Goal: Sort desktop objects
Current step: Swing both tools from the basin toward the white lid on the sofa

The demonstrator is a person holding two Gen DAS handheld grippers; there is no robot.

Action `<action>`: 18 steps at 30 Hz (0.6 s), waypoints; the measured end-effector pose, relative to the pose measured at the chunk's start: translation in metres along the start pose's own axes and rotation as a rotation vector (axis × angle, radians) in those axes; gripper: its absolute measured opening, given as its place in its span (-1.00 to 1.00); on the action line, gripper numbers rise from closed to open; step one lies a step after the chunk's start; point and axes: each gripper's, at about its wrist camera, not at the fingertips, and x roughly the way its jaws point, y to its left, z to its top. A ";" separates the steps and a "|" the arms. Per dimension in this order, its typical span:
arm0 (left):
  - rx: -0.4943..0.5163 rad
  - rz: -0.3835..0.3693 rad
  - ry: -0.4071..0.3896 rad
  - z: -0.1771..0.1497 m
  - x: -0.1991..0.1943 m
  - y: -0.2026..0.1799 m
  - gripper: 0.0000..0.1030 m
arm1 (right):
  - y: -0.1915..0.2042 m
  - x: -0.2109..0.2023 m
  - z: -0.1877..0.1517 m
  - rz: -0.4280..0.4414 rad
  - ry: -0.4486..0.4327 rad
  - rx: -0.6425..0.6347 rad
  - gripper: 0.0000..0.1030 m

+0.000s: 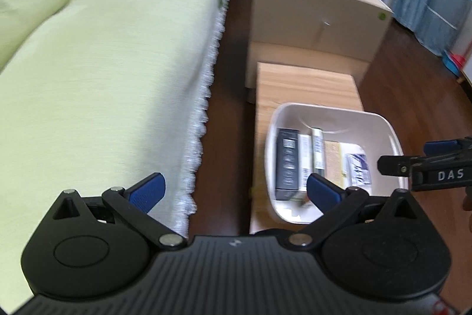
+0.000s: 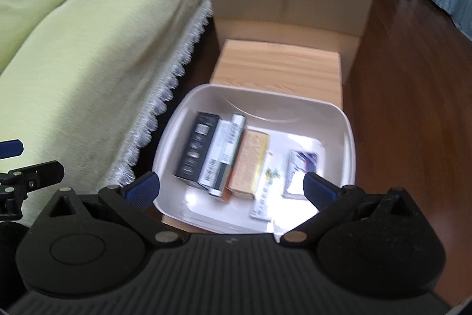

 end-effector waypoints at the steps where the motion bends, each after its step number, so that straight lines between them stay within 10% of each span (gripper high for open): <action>1: -0.012 0.016 -0.005 -0.002 -0.004 0.006 1.00 | 0.005 -0.001 0.002 0.012 -0.007 -0.008 0.99; 18: -0.181 0.181 -0.098 -0.043 -0.070 0.087 1.00 | 0.118 -0.022 0.031 0.252 -0.106 -0.193 0.99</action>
